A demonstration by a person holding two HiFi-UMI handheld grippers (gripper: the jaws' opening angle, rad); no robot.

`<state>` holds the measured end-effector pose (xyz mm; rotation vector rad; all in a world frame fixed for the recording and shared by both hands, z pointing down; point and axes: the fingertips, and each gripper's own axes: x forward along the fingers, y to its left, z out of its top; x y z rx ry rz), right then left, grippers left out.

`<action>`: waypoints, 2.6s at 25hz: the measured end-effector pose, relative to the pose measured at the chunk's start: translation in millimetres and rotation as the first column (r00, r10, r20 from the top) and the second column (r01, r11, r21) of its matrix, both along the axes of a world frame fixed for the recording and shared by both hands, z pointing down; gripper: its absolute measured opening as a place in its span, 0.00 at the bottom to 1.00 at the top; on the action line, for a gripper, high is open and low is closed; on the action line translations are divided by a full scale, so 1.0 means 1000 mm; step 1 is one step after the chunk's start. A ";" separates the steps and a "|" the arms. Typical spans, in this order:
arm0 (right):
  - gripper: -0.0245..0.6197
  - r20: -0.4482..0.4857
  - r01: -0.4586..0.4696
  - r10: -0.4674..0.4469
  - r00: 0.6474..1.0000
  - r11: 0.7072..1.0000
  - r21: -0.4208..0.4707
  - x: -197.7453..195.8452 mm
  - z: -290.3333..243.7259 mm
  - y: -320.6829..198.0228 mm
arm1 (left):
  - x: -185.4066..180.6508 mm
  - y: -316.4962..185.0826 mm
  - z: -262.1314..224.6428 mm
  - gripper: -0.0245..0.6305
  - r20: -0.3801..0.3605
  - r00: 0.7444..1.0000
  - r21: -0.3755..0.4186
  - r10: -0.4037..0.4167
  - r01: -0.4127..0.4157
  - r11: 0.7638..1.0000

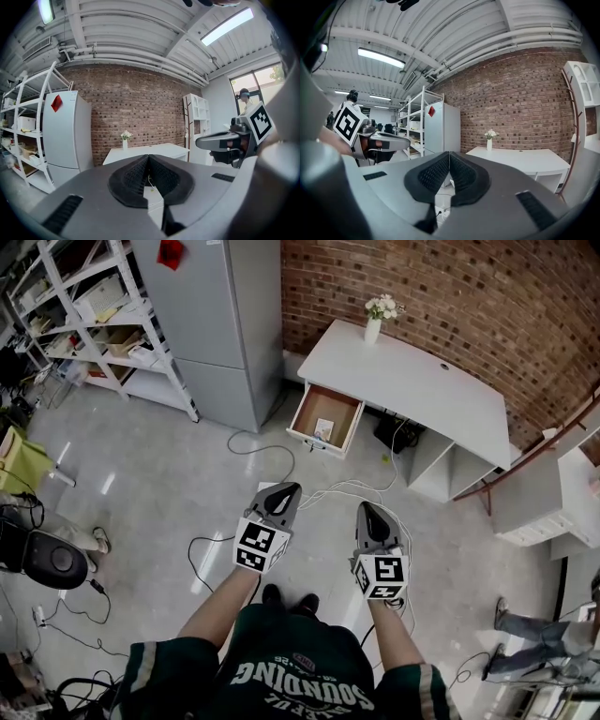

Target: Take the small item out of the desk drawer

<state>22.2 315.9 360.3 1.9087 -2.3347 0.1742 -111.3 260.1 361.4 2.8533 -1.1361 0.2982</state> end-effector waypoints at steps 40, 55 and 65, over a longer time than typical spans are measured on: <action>0.08 0.030 0.072 -0.071 0.997 0.997 -0.018 0.006 0.014 -0.036 | 0.016 -0.036 0.001 0.06 -0.009 0.998 0.011 -0.063 0.063 0.998; 0.08 0.040 0.056 -0.054 0.998 0.997 -0.056 0.019 0.033 -0.102 | 0.032 -0.103 0.027 0.06 0.002 0.999 -0.037 -0.040 0.040 0.999; 0.08 0.038 0.040 -0.037 0.999 0.997 -0.072 0.018 0.034 -0.176 | 0.036 -0.178 0.031 0.06 -0.002 1.000 -0.062 -0.019 0.019 0.998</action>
